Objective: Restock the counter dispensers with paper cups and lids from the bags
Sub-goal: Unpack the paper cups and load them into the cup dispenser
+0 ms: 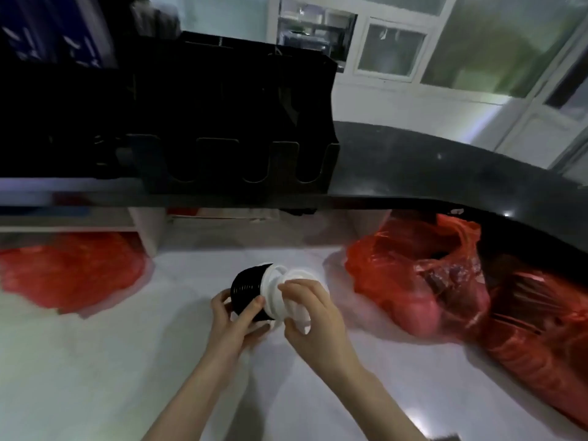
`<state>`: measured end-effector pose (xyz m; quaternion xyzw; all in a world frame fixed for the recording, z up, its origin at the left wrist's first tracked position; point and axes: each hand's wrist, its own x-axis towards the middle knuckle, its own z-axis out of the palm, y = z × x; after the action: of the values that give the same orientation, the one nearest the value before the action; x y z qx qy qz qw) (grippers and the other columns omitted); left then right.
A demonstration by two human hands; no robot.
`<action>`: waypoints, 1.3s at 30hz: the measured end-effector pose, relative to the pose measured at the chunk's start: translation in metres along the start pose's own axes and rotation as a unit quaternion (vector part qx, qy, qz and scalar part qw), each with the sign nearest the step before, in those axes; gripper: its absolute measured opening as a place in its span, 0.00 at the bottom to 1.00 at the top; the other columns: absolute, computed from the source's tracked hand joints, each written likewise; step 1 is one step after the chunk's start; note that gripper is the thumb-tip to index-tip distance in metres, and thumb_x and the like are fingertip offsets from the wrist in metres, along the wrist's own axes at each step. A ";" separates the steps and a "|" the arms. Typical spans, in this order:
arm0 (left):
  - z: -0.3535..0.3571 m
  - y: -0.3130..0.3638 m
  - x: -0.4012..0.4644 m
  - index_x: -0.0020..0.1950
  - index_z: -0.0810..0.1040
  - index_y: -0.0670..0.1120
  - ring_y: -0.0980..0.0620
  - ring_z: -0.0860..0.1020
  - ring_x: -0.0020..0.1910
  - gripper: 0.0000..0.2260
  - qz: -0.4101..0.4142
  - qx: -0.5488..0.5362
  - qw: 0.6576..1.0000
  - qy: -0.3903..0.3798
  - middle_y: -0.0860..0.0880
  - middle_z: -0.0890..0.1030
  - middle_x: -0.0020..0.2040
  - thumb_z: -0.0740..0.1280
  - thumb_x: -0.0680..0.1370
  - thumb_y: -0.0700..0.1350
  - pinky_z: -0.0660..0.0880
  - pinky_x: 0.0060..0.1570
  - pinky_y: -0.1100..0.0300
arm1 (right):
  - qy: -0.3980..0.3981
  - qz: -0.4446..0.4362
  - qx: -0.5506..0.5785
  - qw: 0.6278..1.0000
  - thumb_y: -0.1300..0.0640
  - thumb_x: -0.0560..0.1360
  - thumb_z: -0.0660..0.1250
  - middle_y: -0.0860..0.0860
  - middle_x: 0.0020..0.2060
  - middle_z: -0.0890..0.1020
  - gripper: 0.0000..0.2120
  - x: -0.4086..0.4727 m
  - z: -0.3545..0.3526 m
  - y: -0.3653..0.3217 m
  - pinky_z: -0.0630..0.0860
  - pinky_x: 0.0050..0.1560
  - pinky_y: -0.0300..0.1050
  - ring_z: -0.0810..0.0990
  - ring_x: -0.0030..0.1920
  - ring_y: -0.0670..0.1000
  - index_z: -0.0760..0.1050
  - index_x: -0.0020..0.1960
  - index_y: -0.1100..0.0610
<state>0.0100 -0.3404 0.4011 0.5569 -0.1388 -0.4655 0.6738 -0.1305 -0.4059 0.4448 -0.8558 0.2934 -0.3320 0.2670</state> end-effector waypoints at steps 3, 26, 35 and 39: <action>-0.041 -0.012 -0.035 0.66 0.65 0.54 0.40 0.84 0.49 0.40 -0.034 0.037 0.998 0.038 0.49 0.77 0.62 0.77 0.59 0.62 0.80 0.53 0.43 | -0.063 0.014 0.051 0.997 0.69 0.65 0.66 0.45 0.56 0.76 0.26 -0.029 0.028 -0.018 0.66 0.58 0.26 0.72 0.56 0.37 0.75 0.60 0.52; -0.175 0.002 -0.013 0.69 0.68 0.57 0.63 0.72 0.60 0.41 0.230 0.384 0.893 -0.049 0.61 0.73 0.61 0.80 0.59 0.57 0.73 0.58 0.63 | -0.107 0.088 0.006 0.990 0.63 0.66 0.72 0.43 0.59 0.75 0.23 0.001 0.143 -0.108 0.70 0.58 0.31 0.73 0.57 0.38 0.78 0.60 0.51; -0.185 0.016 0.010 0.62 0.72 0.57 0.61 0.75 0.56 0.36 0.226 0.379 0.887 -0.133 0.61 0.76 0.58 0.79 0.56 0.50 0.75 0.51 0.60 | -0.172 0.190 -0.100 0.961 0.46 0.58 0.77 0.45 0.67 0.64 0.51 0.018 0.142 -0.105 0.68 0.66 0.48 0.63 0.68 0.48 0.51 0.72 0.35; -0.189 0.019 0.014 0.64 0.71 0.57 0.63 0.75 0.56 0.37 0.223 0.383 0.883 -0.151 0.63 0.74 0.59 0.79 0.56 0.48 0.74 0.52 0.62 | -0.191 0.183 -0.110 0.958 0.46 0.58 0.75 0.44 0.60 0.64 0.47 0.021 0.148 -0.099 0.69 0.66 0.48 0.64 0.64 0.47 0.55 0.71 0.34</action>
<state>0.1602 -0.2350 0.3484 0.6488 -0.5274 -0.2916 0.4646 0.0219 -0.3129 0.4236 -0.8589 0.4231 -0.0736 0.2789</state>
